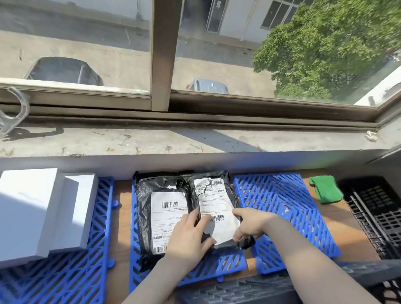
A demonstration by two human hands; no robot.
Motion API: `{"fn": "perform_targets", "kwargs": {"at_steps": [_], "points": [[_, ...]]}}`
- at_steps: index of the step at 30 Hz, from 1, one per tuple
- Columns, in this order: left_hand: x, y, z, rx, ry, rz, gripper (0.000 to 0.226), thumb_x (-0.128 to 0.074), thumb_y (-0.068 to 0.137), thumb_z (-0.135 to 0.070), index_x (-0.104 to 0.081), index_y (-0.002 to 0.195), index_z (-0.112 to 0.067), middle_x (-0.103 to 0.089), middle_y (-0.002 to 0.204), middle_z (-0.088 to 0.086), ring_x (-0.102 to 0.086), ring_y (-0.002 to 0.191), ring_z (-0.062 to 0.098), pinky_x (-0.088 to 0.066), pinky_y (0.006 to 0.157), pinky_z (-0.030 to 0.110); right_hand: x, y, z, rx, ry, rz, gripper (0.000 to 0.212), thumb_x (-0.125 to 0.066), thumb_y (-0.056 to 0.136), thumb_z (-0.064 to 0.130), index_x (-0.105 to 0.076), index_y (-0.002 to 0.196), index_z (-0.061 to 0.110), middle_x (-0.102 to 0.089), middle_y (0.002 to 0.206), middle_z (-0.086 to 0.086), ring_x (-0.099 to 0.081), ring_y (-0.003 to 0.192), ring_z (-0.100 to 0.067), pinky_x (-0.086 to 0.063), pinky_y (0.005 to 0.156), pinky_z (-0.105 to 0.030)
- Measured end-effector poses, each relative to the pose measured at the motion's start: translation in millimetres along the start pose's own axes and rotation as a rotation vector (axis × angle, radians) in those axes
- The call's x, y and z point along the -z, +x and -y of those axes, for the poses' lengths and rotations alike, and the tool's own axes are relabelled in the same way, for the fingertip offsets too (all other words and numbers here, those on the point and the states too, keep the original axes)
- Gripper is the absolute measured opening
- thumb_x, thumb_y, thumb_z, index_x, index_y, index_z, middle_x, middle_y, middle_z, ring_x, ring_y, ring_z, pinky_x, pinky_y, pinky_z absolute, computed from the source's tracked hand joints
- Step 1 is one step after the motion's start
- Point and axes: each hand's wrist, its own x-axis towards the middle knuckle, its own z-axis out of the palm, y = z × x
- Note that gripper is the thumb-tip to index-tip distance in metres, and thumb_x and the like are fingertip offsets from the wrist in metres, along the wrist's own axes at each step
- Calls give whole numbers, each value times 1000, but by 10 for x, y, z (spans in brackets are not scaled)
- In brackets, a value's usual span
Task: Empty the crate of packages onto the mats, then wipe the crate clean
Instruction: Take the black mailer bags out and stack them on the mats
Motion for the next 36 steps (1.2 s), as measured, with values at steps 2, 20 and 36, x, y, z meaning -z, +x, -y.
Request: {"fn": "perform_targets", "kwargs": {"at_steps": [2,20,36], "points": [[23,-49,35,41,96,-36,58,-45,82,-63,-48,134,-37,-44,148,2,-39,133,24,-30,103,44,1,0,20,8,16,13,86,-70,84,22,-17,152,24,-46,129,1,-51,84,-15,-46,71,-28],[115,-160,220,206,-29,-103,80,-23,76,-73,-46,142,-33,-31,156,5,-17,148,25,-9,117,46,-1,-68,87,143,18,-110,85,-67,87,23,-13,153,25,-16,158,1,-38,135,-22,-35,109,-34],[1705,-784,-963,50,-439,-545,22,-60,93,-26,-58,115,-31,-66,95,-15,-62,93,5,-50,87,34,106,-1625,-353,425,239,-717,32,-57,91,14,-60,123,17,-64,115,-3,-58,100,-17,-46,84,-24]]}}
